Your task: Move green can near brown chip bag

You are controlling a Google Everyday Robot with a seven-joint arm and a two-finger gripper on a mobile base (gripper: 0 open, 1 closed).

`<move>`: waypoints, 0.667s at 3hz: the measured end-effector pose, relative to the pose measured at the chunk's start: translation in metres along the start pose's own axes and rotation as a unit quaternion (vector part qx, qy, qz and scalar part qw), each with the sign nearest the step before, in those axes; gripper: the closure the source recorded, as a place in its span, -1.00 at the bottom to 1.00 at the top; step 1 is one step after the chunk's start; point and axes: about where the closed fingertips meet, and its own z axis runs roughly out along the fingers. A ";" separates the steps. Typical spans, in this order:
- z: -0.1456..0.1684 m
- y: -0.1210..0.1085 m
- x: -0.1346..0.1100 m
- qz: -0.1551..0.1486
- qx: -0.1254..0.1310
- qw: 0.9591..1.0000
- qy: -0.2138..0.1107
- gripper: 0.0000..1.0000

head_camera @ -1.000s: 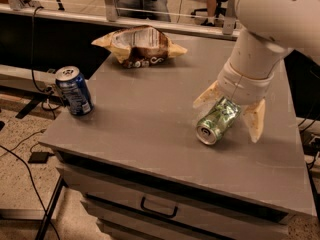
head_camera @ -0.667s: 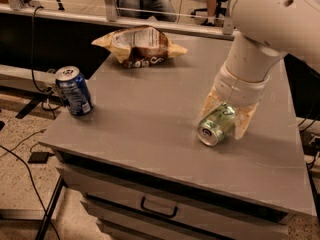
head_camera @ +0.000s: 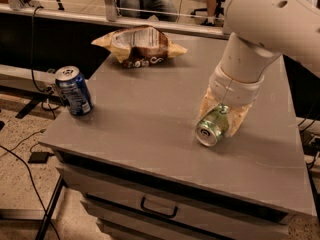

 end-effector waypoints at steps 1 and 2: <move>-0.011 -0.002 0.004 0.012 0.018 1.000 0.003 0.84; -0.033 -0.007 0.016 0.032 0.047 0.998 0.020 0.88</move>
Offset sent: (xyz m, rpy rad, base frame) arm 0.0372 -0.0186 0.0764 0.1015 -0.1812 -0.1390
